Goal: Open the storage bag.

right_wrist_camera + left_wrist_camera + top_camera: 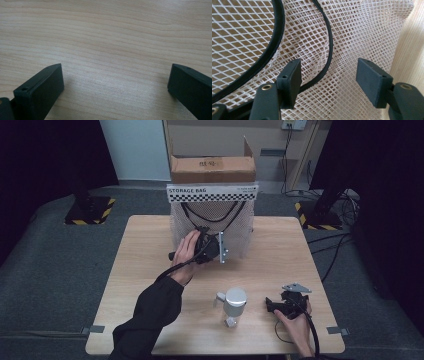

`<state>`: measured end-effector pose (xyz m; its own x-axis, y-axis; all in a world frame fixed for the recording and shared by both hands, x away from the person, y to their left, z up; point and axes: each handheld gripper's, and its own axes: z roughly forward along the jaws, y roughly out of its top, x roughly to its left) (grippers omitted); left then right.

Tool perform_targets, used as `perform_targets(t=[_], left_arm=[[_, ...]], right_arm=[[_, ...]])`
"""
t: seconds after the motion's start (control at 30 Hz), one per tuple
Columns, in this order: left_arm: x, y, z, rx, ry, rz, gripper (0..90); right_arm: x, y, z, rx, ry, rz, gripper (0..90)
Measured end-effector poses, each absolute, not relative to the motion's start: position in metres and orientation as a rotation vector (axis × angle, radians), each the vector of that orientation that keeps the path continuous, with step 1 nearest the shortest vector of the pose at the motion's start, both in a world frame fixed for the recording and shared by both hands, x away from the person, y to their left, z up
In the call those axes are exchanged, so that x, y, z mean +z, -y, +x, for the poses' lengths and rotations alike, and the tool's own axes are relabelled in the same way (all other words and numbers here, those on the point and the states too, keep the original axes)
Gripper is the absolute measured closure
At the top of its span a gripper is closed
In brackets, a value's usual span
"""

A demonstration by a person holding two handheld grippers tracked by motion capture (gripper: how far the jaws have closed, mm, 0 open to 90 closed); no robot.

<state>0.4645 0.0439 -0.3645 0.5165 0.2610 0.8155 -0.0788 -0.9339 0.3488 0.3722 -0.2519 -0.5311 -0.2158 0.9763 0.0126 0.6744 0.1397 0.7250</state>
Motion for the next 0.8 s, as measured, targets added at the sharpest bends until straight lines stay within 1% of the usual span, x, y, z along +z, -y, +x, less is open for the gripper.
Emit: perform_targets(t=[0.1, 0.43, 0.63, 0.73, 0.8], left_arm=[[-0.366, -0.043, 0.466, 1.386, -0.150, 2.425, 40.8], [-0.374, -0.038, 0.473, 1.455, -0.117, 2.450, 48.7], [-0.376, -0.036, 0.474, 1.453, -0.117, 2.467, 58.4], [-0.376, -0.035, 0.475, 1.448, -0.124, 2.473, 60.8], [-0.377, -0.034, 0.475, 1.446, -0.158, 2.475, 65.2]], right_arm=[[-0.531, 0.252, 0.372, 0.851, -1.953, 1.581, 0.4], [-0.531, 0.252, 0.372, 0.851, -1.954, 1.578, 0.4], [-0.531, 0.252, 0.372, 0.851, -1.954, 1.578, 0.3], [-0.531, 0.252, 0.372, 0.851, -1.954, 1.578, 0.4], [-0.531, 0.252, 0.372, 0.851, -1.954, 1.578, 0.4]])
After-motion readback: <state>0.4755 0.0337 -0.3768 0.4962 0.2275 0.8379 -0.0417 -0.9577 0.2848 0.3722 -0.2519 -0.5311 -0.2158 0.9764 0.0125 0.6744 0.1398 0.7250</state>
